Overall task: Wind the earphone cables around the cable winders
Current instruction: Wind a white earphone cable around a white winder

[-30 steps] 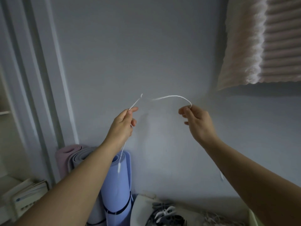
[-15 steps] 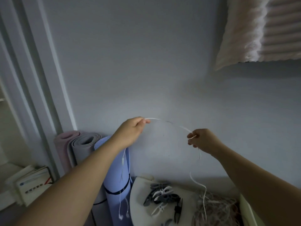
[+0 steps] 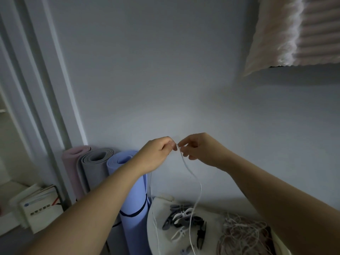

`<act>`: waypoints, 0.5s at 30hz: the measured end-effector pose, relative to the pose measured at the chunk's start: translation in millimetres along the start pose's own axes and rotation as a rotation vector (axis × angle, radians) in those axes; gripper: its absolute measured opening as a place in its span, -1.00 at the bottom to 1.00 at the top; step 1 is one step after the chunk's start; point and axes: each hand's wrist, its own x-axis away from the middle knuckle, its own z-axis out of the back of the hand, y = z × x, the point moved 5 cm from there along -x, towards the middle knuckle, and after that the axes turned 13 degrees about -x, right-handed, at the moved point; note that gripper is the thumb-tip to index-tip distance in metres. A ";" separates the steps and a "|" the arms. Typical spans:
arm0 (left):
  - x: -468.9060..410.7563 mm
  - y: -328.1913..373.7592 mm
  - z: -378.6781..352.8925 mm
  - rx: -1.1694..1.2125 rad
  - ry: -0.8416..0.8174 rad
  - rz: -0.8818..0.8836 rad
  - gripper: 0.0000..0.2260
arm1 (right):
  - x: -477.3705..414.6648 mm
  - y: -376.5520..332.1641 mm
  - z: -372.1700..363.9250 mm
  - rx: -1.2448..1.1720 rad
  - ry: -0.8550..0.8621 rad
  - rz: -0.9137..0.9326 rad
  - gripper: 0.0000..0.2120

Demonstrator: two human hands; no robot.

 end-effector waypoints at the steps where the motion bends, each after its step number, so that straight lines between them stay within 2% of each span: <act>1: 1.4 -2.0 0.3 0.006 0.004 -0.003 -0.76 | 1.1 -0.2 -1.9 0.011 -0.010 0.003 -0.79; 12: 8.1 -2.8 11.2 0.070 0.064 0.009 -0.83 | -5.7 -7.6 -8.7 0.070 0.040 0.050 -0.82; 15: 10.1 -14.8 11.3 0.097 0.075 0.036 -0.85 | -8.4 -5.8 4.7 -0.101 0.219 0.049 -0.86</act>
